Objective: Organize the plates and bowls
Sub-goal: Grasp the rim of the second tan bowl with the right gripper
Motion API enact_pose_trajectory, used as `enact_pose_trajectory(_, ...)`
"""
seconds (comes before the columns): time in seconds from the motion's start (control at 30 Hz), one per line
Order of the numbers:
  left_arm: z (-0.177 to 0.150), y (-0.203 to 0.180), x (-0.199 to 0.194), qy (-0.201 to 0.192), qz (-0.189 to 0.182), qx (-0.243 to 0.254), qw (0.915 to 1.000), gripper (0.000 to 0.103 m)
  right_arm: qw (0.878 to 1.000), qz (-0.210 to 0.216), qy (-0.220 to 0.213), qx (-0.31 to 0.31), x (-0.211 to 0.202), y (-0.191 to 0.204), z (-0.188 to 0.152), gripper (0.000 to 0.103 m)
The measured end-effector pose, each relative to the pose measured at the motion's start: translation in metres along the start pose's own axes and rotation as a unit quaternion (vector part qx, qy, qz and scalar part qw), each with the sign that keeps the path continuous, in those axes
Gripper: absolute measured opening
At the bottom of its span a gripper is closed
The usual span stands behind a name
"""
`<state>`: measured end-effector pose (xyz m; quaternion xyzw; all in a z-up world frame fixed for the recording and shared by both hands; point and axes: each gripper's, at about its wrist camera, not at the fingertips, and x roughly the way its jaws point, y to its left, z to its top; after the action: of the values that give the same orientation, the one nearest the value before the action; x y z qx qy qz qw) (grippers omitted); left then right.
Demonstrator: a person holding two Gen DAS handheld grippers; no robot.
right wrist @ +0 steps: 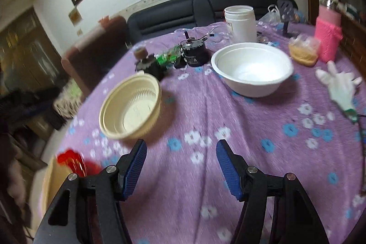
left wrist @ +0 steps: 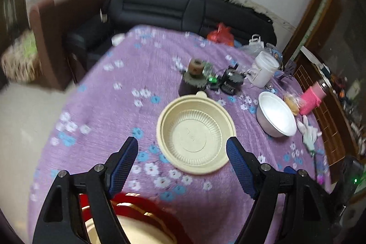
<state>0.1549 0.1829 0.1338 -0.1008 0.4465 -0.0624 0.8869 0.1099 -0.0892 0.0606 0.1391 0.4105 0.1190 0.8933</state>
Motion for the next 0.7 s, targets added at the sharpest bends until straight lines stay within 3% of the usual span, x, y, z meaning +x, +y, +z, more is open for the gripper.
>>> enact_pose_trajectory(0.27, 0.023, 0.017, 0.079, 0.080, 0.023, -0.029, 0.9961, 0.079, 0.998, 0.037, 0.030, 0.041, 0.051, 0.004, 0.026, 0.068)
enact_pose_trajectory(0.5, 0.030, 0.025, 0.114, 0.136, 0.004, -0.057, 0.9891, 0.077, 0.996, 0.049, 0.060, 0.045, 0.090, 0.014, 0.034, 0.067)
enact_pose_trajectory(0.57, 0.029, 0.020, 0.122, 0.153, 0.009, -0.044, 0.9871, 0.074, 0.996, 0.050, 0.067, 0.042, 0.098, 0.017, 0.034, 0.061)
enact_pose_trajectory(0.6, 0.028, 0.018, 0.125, 0.161, 0.011, -0.040, 0.9861, 0.069, 0.995, 0.051, 0.070, 0.041, 0.100, 0.019, 0.034, 0.059)
enact_pose_trajectory(0.7, 0.024, 0.010, 0.137, 0.193, 0.011, -0.019, 0.9809, 0.050, 0.994, 0.059, 0.084, 0.046, 0.108, 0.020, 0.034, 0.041)
